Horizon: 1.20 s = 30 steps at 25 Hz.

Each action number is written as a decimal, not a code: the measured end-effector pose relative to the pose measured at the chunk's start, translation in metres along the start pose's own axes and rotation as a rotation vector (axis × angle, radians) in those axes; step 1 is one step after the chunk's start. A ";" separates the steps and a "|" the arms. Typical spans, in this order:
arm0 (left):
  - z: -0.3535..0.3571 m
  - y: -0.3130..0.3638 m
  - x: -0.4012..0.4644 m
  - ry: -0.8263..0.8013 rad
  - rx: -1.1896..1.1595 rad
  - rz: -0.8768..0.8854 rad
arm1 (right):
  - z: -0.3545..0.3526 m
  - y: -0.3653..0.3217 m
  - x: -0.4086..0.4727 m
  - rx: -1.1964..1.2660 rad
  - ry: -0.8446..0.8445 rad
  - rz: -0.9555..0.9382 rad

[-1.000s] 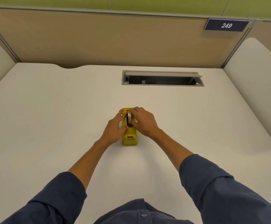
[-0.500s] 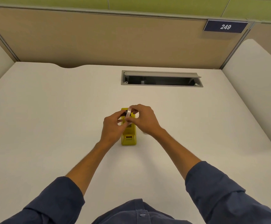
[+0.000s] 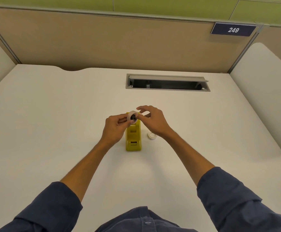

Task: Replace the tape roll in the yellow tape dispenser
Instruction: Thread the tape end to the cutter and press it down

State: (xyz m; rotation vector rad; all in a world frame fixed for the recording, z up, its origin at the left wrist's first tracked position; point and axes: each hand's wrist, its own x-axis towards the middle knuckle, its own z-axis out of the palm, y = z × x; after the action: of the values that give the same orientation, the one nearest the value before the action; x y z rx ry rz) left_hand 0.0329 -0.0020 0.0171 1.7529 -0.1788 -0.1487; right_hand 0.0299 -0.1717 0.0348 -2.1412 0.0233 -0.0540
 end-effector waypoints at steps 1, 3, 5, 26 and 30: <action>-0.002 0.001 0.001 -0.038 -0.040 -0.018 | -0.001 0.000 0.001 0.025 -0.041 0.003; -0.006 0.003 0.001 -0.119 -0.117 -0.044 | -0.005 0.002 0.002 0.062 -0.127 -0.011; -0.010 0.004 0.002 -0.181 -0.156 -0.052 | -0.009 0.004 0.003 0.085 -0.183 -0.045; 0.017 -0.021 0.012 0.062 0.422 0.141 | 0.036 0.006 -0.013 -0.127 0.274 0.104; 0.012 -0.022 0.012 0.055 0.395 0.119 | 0.043 0.001 -0.011 -0.274 0.298 0.125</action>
State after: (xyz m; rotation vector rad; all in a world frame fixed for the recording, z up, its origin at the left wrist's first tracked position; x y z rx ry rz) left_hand 0.0432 -0.0120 -0.0069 2.1305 -0.2868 0.0254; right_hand 0.0206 -0.1361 0.0106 -2.3819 0.3562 -0.3123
